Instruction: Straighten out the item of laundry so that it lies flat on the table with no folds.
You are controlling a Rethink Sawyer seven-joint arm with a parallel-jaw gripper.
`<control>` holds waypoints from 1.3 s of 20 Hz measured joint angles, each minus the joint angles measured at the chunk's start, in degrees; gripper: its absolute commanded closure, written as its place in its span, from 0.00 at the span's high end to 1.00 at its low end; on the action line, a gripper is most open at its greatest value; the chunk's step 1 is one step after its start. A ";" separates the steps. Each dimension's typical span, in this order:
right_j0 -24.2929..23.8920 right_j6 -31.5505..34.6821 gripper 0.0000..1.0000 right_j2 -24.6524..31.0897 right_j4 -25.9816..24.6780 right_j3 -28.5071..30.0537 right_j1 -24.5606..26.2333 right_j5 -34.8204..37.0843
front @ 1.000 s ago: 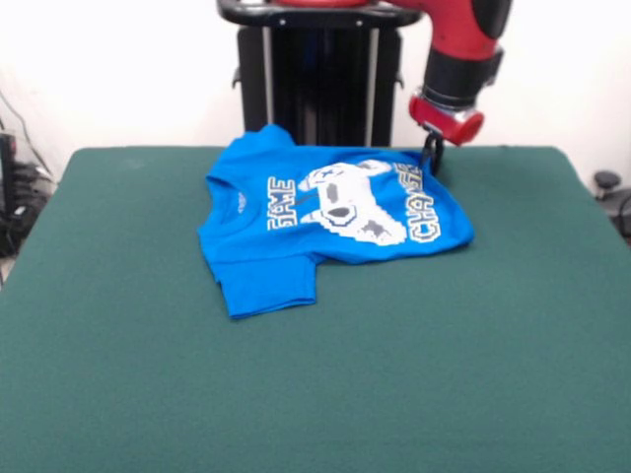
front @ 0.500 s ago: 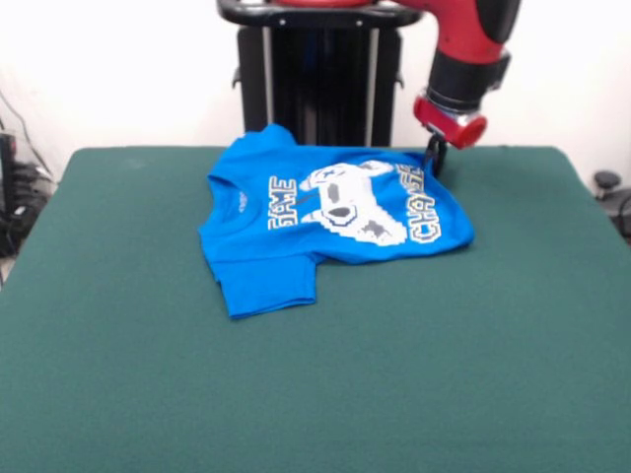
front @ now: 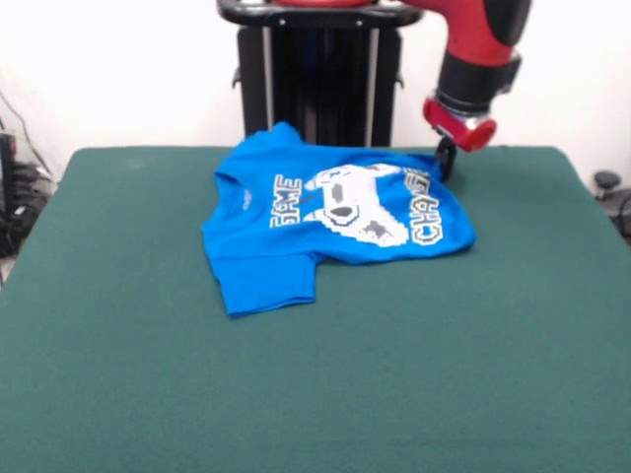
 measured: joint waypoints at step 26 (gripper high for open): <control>12.34 0.00 1.00 0.45 16.01 -11.36 -3.83 11.50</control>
